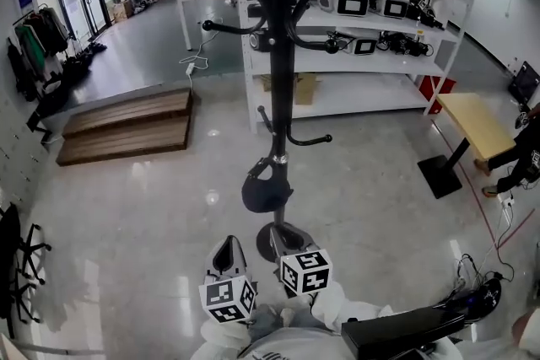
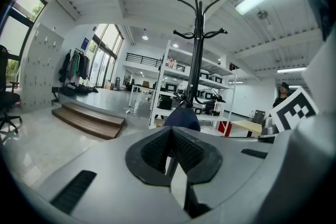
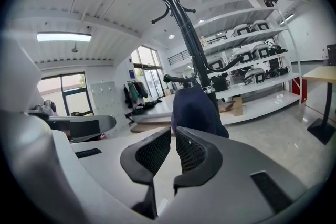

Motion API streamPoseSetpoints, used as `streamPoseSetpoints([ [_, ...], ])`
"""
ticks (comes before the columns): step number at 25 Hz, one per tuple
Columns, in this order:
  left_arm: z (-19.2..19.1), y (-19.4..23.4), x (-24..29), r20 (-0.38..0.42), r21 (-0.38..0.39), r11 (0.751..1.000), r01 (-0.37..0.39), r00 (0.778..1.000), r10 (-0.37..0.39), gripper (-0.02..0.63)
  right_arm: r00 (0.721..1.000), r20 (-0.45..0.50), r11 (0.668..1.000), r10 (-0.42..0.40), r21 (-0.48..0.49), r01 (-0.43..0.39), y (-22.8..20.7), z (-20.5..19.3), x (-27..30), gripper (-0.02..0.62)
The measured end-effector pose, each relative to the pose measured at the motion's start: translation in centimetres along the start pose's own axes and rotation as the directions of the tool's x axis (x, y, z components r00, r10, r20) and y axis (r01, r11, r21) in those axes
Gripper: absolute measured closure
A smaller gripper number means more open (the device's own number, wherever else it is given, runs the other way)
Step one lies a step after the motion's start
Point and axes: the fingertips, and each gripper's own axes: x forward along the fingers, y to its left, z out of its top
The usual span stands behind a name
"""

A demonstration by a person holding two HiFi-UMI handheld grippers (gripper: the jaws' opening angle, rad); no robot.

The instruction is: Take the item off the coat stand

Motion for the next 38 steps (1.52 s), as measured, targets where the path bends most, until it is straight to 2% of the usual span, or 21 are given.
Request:
streamPoseSetpoints([
  [6,0.9,0.8,0.3,-0.014,0.015,1.000,0.027,1.000,-0.026,0.614,0.999,0.023,0.999,-0.038,-0.009,0.038,0.9,1.0,0.7,0.571],
  [8,1.1,0.9,0.4,-0.016,0.018,0.999,0.033,0.999,-0.032,0.614,0.999,0.024,0.999,-0.046,0.003,0.046,0.9,1.1,1.1,0.497],
  [16,0.4,2.5,0.0,-0.037,0.018,1.000,0.012,0.999,-0.011,0.614,0.997,0.006,0.997,-0.072,0.018,0.072,1.1,0.6,4.1,0.381],
  [19,0.3,3.6,-0.2,-0.039,0.012,1.000,-0.013,0.999,0.014,0.614,0.995,-0.015,0.994,-0.100,0.048,0.100,0.5,0.4,5.6,0.358],
  [25,-0.4,6.0,-0.3,-0.054,-0.009,0.998,-0.065,0.996,0.064,0.614,0.986,-0.049,0.984,-0.157,0.078,0.161,-1.1,0.2,8.5,0.354],
  [29,-0.8,6.9,-0.1,-0.061,-0.021,0.997,-0.080,0.995,0.079,0.614,0.985,-0.054,0.979,-0.165,0.112,0.170,-1.5,0.3,9.7,0.354],
  [34,-0.7,7.5,0.2,-0.062,-0.023,0.996,-0.085,0.995,0.083,0.614,0.977,-0.058,0.975,-0.205,0.078,0.209,-1.8,0.6,10.5,0.356],
  [38,-0.7,7.7,0.4,-0.067,-0.020,0.996,-0.083,0.994,0.082,0.614,0.976,-0.053,0.972,-0.212,0.091,0.216,-1.8,0.6,10.5,0.359],
])
